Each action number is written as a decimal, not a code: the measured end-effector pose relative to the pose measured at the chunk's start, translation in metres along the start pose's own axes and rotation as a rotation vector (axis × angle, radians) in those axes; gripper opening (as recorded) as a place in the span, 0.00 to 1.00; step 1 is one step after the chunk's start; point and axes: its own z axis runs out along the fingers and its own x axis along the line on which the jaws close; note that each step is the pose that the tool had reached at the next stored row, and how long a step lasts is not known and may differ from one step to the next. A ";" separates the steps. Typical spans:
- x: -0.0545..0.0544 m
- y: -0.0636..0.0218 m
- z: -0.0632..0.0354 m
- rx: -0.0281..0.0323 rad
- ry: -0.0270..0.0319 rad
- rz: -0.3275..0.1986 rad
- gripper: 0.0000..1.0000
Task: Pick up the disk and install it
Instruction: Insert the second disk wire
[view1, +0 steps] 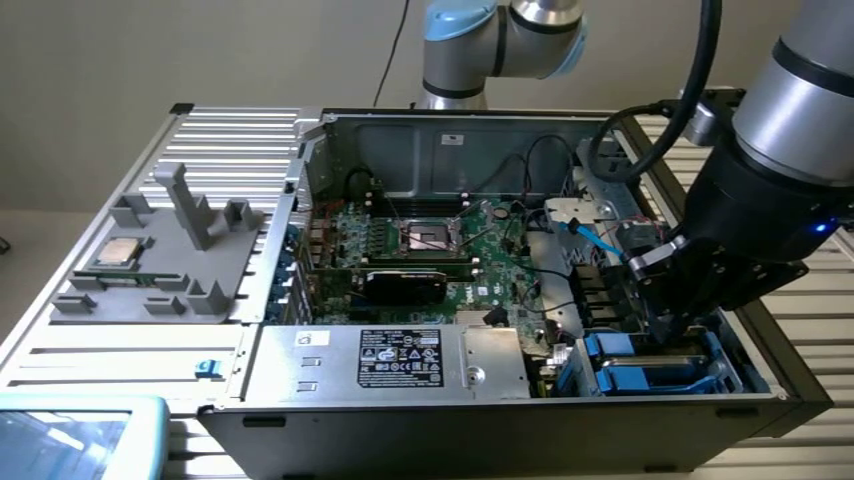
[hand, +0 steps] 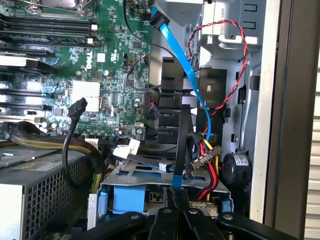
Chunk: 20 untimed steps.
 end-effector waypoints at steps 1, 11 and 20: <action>0.000 0.0000 -0.0005 -0.0002 0.0000 0.000 0.11; -0.007 -0.0006 -0.0100 0.0006 0.0032 0.000 0.11; -0.014 -0.0008 -0.0034 0.0005 0.0036 0.000 0.11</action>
